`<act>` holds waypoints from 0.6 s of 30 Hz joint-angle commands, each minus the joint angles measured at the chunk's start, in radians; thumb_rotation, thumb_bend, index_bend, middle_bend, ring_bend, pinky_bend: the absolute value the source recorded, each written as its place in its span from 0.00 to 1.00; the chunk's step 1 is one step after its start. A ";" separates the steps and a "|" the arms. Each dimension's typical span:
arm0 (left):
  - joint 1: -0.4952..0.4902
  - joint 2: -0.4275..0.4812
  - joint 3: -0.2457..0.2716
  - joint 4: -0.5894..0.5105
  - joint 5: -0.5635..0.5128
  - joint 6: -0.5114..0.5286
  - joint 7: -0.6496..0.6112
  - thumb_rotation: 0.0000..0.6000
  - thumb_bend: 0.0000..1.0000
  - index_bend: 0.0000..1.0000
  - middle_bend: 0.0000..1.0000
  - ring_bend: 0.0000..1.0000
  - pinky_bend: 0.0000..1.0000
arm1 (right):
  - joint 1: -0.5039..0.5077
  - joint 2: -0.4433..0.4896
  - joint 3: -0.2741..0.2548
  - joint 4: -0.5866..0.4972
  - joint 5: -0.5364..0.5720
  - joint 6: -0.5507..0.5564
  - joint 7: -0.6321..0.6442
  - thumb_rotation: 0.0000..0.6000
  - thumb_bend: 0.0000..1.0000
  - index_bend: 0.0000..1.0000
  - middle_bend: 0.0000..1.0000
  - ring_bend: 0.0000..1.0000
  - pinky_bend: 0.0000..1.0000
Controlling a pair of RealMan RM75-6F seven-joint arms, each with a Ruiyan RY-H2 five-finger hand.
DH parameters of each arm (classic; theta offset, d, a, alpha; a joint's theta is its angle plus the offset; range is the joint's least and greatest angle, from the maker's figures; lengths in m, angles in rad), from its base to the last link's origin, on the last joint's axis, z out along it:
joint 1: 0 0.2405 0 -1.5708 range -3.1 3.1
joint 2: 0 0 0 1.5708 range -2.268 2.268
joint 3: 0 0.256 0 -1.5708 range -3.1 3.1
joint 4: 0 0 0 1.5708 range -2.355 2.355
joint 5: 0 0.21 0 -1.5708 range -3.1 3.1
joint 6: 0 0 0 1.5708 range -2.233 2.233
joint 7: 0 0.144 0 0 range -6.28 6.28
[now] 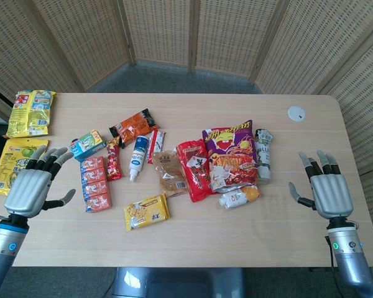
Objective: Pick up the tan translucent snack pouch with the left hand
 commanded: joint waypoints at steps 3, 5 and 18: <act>-0.001 -0.001 0.006 0.009 -0.001 -0.010 -0.012 0.83 0.34 0.16 0.15 0.15 0.00 | 0.002 0.000 0.001 -0.006 0.000 -0.003 -0.006 0.12 0.44 0.00 0.24 0.00 0.00; 0.001 -0.003 0.007 0.013 0.004 -0.007 -0.019 0.83 0.34 0.16 0.15 0.15 0.00 | 0.002 0.002 0.001 -0.011 -0.004 -0.002 -0.008 0.12 0.44 0.00 0.24 0.00 0.00; -0.020 0.010 0.006 0.019 0.007 -0.044 -0.031 0.82 0.34 0.15 0.15 0.15 0.00 | -0.010 0.008 0.000 -0.028 -0.009 0.015 -0.015 0.11 0.44 0.00 0.24 0.00 0.00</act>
